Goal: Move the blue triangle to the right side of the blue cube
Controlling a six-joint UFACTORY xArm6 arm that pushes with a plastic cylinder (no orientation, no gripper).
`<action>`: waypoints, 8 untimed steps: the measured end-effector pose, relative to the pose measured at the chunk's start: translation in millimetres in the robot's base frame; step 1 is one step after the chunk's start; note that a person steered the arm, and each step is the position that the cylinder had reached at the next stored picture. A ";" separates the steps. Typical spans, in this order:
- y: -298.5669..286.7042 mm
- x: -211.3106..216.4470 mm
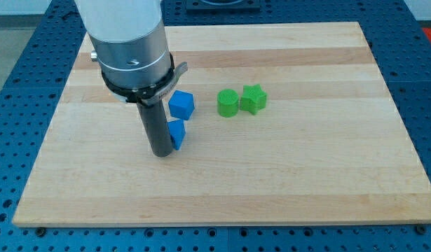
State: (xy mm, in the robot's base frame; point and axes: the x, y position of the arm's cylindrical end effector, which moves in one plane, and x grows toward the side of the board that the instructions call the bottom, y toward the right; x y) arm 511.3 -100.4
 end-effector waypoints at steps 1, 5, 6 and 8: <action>17.2 34.4; -13.1 -8.0; -8.2 -15.1; 4.9 -16.1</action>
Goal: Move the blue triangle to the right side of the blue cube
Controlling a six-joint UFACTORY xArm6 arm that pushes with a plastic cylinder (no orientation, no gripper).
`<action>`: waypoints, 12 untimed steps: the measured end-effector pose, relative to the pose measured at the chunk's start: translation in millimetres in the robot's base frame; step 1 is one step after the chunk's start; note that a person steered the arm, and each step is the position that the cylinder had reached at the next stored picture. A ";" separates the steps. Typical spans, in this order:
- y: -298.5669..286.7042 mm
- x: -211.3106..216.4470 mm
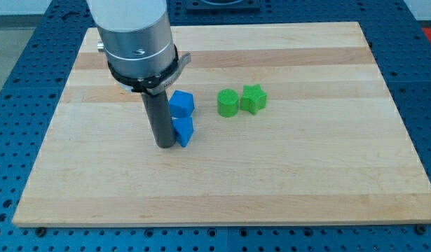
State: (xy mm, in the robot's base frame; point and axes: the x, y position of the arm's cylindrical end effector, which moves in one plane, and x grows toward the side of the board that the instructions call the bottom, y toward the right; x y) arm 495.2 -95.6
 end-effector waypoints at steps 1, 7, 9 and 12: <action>13.4 1.3; 24.2 5.8; 24.3 -3.3; 24.5 -15.7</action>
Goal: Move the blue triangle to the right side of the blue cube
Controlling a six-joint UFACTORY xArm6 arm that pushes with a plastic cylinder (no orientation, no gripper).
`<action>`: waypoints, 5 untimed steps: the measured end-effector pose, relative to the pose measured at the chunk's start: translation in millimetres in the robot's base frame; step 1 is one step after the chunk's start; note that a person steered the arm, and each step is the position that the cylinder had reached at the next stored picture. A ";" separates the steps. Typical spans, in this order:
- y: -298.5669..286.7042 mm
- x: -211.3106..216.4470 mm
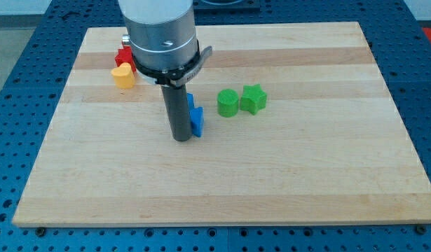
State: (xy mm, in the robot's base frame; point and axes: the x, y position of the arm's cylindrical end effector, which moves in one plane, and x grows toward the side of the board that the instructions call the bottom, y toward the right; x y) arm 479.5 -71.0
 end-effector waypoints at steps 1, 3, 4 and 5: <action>5.1 -6.3; 24.4 -0.3; 24.4 -0.7; 24.4 -13.1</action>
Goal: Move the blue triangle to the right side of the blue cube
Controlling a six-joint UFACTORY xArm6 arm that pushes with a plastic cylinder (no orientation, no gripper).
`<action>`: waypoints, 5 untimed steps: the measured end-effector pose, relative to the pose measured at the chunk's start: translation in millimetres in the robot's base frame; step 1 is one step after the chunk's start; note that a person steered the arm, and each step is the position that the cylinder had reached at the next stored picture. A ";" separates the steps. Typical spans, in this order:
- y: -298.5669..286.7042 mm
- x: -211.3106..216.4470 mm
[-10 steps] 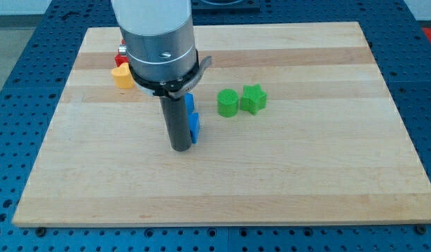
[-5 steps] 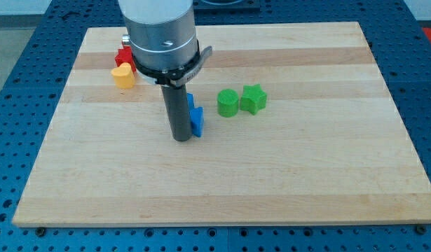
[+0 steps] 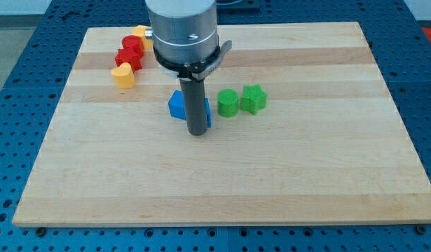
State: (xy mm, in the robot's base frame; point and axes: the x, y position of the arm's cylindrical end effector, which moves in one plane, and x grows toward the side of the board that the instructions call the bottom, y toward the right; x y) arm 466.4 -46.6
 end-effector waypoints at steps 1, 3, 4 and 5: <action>0.0 -5.7; 0.1 -12.0; 0.1 -12.0; -0.5 -16.3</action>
